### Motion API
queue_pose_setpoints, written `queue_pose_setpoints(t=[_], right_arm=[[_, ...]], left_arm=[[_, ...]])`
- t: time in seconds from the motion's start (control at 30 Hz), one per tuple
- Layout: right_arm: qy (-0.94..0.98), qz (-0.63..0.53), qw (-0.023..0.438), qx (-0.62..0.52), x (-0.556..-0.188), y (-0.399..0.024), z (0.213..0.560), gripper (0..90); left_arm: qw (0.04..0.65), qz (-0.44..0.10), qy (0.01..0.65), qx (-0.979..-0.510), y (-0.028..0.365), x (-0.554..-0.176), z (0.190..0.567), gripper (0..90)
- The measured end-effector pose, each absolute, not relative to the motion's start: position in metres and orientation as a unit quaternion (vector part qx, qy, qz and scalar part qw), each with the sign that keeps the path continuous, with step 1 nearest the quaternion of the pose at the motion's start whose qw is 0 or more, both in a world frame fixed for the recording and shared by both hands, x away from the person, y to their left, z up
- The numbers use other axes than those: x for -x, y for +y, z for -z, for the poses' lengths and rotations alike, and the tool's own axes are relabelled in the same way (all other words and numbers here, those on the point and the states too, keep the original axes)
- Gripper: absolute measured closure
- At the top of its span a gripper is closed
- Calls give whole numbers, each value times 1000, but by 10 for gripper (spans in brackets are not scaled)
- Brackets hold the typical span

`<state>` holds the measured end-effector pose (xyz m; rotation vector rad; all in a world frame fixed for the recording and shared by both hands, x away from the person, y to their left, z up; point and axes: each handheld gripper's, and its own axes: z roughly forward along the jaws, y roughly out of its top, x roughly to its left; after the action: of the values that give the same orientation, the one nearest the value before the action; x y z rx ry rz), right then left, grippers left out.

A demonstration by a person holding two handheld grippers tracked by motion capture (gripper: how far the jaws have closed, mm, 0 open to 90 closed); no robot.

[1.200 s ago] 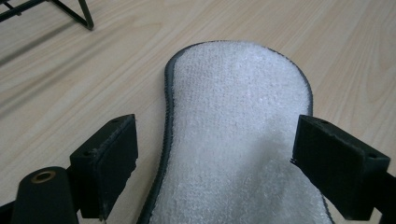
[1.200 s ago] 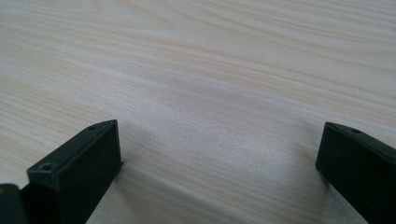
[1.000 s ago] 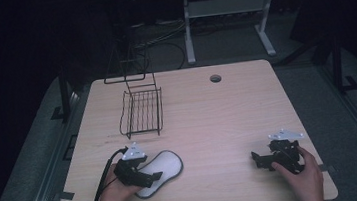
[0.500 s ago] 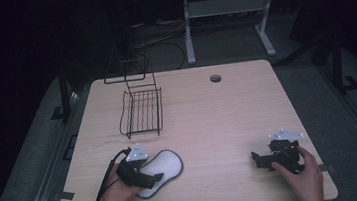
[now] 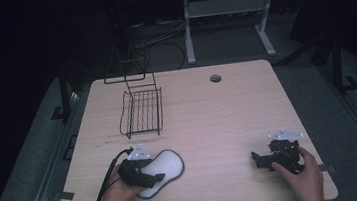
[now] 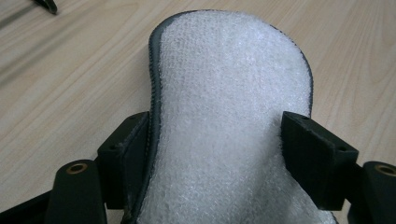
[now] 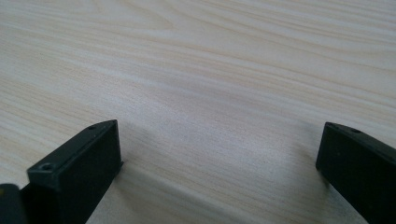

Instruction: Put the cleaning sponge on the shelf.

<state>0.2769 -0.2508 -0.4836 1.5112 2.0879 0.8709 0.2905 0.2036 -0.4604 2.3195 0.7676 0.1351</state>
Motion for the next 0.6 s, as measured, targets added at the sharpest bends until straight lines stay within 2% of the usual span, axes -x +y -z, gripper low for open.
queue_pose_setpoints(t=[0.6], right_arm=[[750, -313, 209, -543, -277, -251, 484, 0]], left_arm=[[336, -75, 282, -896, 204, -285, 450, 367]])
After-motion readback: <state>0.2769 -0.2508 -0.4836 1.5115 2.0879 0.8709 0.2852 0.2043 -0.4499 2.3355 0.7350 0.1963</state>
